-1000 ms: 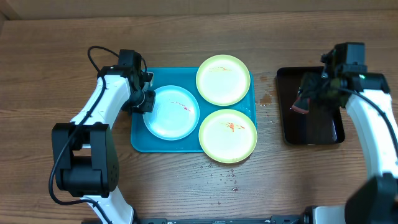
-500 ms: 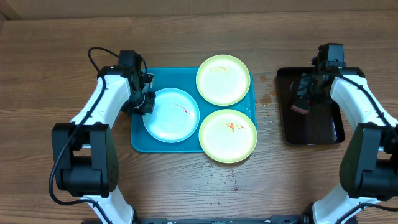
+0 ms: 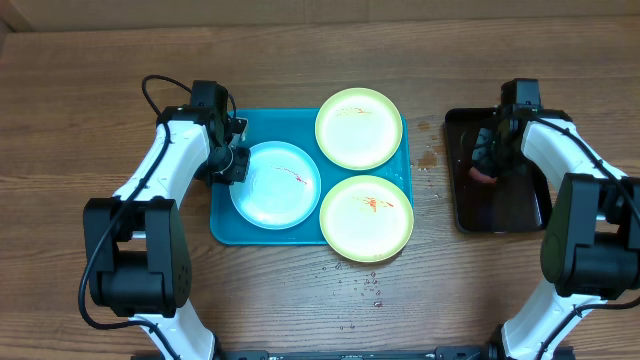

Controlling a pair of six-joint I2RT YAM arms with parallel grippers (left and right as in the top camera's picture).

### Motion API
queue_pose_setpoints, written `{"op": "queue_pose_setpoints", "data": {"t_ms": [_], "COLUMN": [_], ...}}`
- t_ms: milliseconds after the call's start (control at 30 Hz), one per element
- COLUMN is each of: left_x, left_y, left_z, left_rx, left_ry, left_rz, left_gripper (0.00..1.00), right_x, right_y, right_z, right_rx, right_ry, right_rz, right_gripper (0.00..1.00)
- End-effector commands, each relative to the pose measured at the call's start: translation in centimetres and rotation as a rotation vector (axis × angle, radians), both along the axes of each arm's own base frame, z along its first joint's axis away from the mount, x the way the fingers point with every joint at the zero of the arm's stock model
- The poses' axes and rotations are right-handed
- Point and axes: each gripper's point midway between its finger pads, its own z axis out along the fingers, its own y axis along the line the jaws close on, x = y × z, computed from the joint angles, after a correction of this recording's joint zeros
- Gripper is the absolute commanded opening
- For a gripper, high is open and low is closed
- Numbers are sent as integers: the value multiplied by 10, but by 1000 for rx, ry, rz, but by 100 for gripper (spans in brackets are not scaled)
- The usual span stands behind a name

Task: Clean dirty plates on tray and stack at the side
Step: 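Scrub the white plate with the sponge held in the right gripper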

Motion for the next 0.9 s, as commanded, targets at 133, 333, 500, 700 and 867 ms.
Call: {"op": "queue_pose_setpoints", "data": {"t_ms": [133,333,500,700,867], "left_x": [5,5,5,5,-1], "left_y": [-1,-1,1,8,1], "left_z": [1,1,1,1,1], "left_rx": [11,7,5,-10,-56], "left_ry": [-11,-11,-11,-5,24], "left_rz": [-23,-23,4,85,143], "left_gripper": [4,4,4,4,4], "right_x": [0,10,9,-3,-7], "right_y": [2,63,149,241,302], "right_z": [37,115,144,149,137], "right_rx": [10,194,374,454,457], "right_ry": [5,-57,-93,-112,-137], "right_rz": [-21,121,304,411,449], "right_gripper": [4,4,4,4,4]}}
